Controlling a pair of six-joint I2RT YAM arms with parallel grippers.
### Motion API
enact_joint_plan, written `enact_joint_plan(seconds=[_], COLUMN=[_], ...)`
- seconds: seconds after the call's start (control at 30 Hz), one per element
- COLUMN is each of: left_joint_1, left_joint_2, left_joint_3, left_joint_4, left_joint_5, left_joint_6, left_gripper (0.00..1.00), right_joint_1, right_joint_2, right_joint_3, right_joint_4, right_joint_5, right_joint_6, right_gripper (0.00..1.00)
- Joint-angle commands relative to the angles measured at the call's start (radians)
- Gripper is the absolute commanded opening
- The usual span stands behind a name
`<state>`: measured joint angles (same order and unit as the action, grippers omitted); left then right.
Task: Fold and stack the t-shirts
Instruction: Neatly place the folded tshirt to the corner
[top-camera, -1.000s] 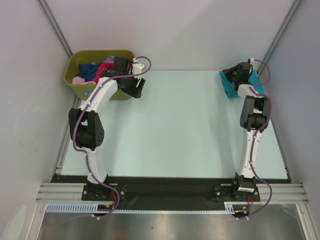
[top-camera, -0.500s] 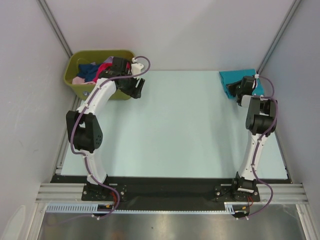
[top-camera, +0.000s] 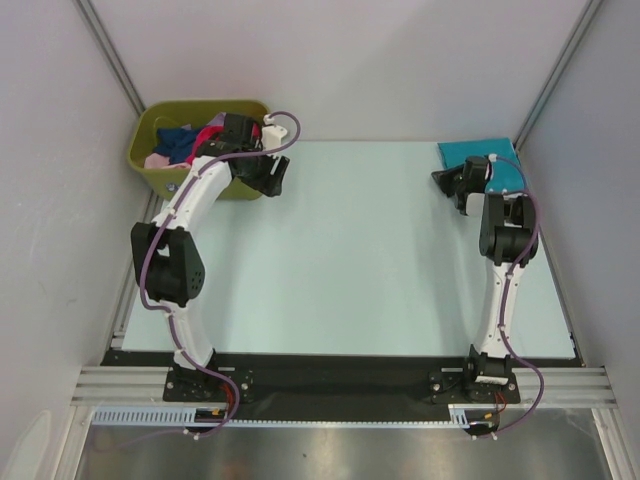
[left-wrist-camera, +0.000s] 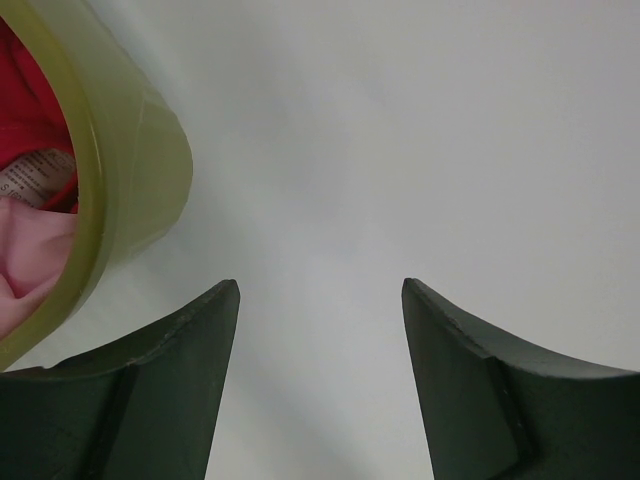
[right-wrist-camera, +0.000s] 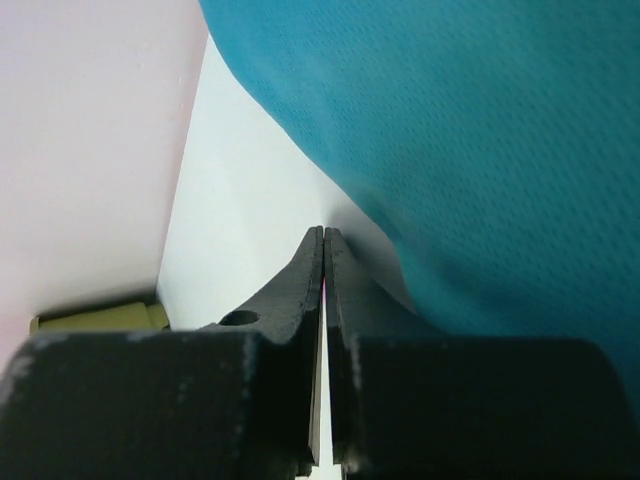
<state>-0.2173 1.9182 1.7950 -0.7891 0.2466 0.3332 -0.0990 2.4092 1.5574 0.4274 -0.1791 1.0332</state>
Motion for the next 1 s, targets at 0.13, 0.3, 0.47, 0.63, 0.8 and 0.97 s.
enact_joint_plan(seconds=[0.13,0.3,0.47,0.63,0.8,0.97], left_joint_1=[0.010,0.010,0.010,0.010,0.010,0.010], left_joint_2=[-0.068,-0.070,-0.071,-0.071,-0.068,-0.073], left_joint_3=[0.000,-0.003,-0.009,-0.005,-0.003,-0.002], left_joint_4=[0.005,0.007,0.008,0.008,0.007,0.004], left_joint_5=[0.013,0.019,0.023,0.023,0.029,0.028], left_joint_6=[0.015,0.013,0.012,0.015,0.012,0.018], left_gripper=[0.72,0.72,0.72,0.72,0.72,0.72], right_joint_1=[0.048,0.135,0.160,0.170,0.197,0.209], right_joint_2=[-0.096,-0.131,-0.032,-0.012,0.014,0.077], right_joint_3=[0.245,0.354,0.461,0.455,0.463,0.484], right_joint_4=[-0.385,-0.724,-0.965,-0.998,-0.987,-0.974], right_joint_5=[0.079,0.455,0.681,0.760,0.854,0.891], right_joint_6=[-0.350,-0.873,-1.084,-1.159,-1.202,-1.245], right_gripper=[0.20,0.55,0.53,0.52,0.48,0.37])
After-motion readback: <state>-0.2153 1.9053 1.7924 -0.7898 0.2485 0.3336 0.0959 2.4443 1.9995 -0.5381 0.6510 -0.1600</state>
